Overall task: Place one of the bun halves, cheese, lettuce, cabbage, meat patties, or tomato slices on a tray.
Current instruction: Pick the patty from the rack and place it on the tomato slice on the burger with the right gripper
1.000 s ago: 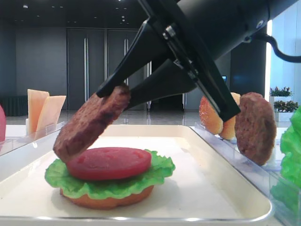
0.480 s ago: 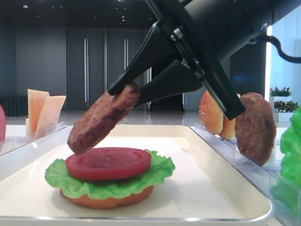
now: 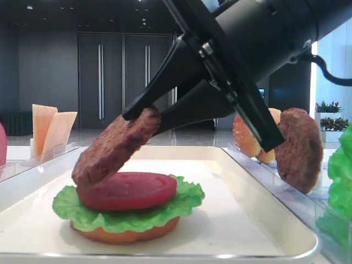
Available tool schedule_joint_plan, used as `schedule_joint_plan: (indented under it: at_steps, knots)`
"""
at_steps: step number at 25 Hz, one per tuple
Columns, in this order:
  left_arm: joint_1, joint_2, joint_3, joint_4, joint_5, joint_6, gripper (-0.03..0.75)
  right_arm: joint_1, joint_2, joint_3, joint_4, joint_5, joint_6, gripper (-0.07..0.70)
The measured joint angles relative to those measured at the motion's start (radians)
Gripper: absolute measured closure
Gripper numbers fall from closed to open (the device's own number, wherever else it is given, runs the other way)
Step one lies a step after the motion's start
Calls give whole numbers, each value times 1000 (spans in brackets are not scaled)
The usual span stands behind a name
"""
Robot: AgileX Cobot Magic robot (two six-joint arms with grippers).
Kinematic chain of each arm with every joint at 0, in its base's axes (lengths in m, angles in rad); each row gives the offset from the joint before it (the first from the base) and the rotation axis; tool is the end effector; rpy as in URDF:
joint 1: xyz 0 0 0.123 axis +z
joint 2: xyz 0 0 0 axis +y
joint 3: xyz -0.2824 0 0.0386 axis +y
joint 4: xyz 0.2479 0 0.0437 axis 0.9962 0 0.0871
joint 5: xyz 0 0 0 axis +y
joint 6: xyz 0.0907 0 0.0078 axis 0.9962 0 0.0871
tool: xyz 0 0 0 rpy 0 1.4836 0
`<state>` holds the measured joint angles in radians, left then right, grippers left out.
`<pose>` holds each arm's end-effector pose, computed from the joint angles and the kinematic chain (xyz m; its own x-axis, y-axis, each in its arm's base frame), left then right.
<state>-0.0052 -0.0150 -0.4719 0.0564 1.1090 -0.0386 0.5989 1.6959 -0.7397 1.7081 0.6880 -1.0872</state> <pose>-0.0061 0.0046 0.2656 -0.5086 -0.0108 -0.8609 -0.0451 0.9989 0.0141 0.2184 0.2185 0.1725 -0.9485 -0.0699 -0.3090 -0.2963 0.5410 0.7871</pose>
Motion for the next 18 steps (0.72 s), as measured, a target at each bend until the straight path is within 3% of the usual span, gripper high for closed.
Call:
schedule_joint_plan:
  at_steps: [18]
  knots:
    - [0, 0, 0, 0, 0, 0, 716, -1, 0, 0, 7, -3, 1, 483]
